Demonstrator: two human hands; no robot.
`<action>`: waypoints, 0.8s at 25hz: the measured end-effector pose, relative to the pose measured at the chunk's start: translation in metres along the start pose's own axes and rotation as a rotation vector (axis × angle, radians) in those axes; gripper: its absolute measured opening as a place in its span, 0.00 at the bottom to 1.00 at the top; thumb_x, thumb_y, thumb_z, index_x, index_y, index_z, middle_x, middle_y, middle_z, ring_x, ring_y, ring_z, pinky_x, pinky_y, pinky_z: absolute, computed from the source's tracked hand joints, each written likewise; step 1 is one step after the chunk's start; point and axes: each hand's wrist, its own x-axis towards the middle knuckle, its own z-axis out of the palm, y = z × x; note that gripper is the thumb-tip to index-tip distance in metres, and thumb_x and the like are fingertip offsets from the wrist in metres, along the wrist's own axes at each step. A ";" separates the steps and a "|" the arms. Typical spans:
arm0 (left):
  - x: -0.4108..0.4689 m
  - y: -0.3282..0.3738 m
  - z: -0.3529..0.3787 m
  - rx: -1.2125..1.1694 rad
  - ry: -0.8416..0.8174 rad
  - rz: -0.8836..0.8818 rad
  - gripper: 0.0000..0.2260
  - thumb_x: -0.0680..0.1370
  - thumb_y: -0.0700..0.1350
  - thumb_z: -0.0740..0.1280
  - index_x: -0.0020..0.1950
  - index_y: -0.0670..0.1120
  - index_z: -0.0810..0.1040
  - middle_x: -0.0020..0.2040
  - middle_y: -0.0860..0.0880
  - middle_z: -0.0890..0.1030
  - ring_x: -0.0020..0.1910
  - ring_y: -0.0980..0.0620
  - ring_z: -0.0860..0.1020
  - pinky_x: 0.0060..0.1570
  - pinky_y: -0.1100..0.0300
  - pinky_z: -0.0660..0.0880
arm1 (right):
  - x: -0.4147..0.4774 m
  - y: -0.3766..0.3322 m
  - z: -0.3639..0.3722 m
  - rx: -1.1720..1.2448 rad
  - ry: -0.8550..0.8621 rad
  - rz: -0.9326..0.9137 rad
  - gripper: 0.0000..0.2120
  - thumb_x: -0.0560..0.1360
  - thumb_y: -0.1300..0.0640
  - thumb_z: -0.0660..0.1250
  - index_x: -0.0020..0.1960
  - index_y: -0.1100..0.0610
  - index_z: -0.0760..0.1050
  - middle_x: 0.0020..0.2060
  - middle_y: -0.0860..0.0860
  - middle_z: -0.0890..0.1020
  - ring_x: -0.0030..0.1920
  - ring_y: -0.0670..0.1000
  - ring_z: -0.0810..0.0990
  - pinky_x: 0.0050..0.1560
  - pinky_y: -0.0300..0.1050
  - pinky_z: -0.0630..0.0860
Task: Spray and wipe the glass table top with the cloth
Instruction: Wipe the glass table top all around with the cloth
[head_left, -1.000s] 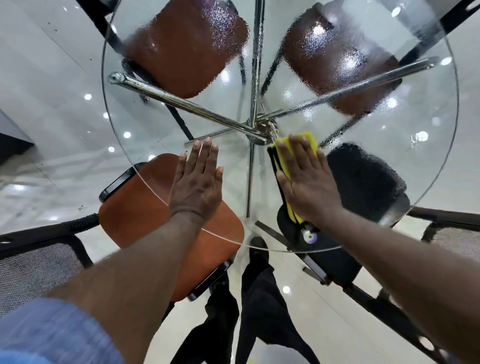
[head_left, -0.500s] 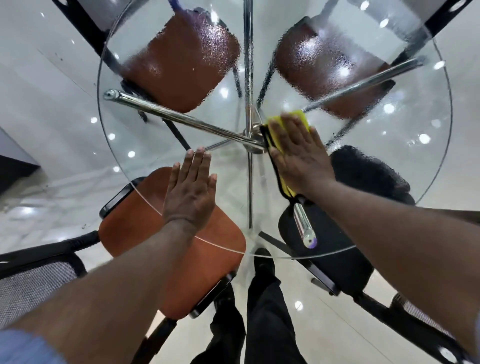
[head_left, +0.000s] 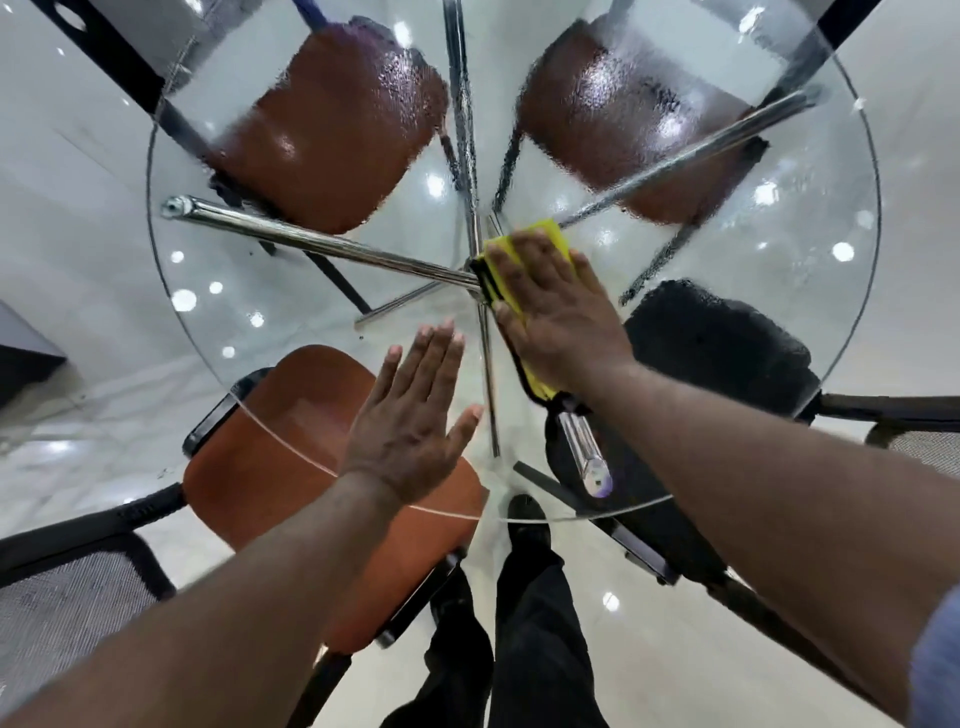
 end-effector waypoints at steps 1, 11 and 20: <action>0.000 -0.001 0.000 0.018 -0.003 0.010 0.34 0.86 0.61 0.51 0.86 0.45 0.46 0.86 0.48 0.45 0.85 0.50 0.43 0.83 0.47 0.45 | -0.001 0.012 -0.003 0.006 -0.008 0.052 0.31 0.87 0.39 0.48 0.88 0.42 0.45 0.88 0.45 0.46 0.87 0.50 0.44 0.86 0.56 0.44; 0.002 -0.002 0.002 0.009 -0.037 0.030 0.31 0.85 0.56 0.51 0.86 0.45 0.49 0.86 0.48 0.47 0.85 0.50 0.46 0.82 0.44 0.50 | -0.089 -0.018 0.010 -0.026 0.000 0.114 0.33 0.88 0.41 0.51 0.88 0.46 0.44 0.88 0.49 0.45 0.88 0.53 0.42 0.86 0.60 0.45; 0.001 -0.002 0.003 -0.009 -0.015 0.024 0.31 0.85 0.56 0.49 0.86 0.45 0.49 0.86 0.48 0.48 0.85 0.51 0.46 0.82 0.44 0.49 | -0.107 0.057 -0.011 0.055 0.012 0.394 0.31 0.88 0.41 0.47 0.87 0.42 0.38 0.87 0.45 0.37 0.86 0.49 0.36 0.86 0.60 0.45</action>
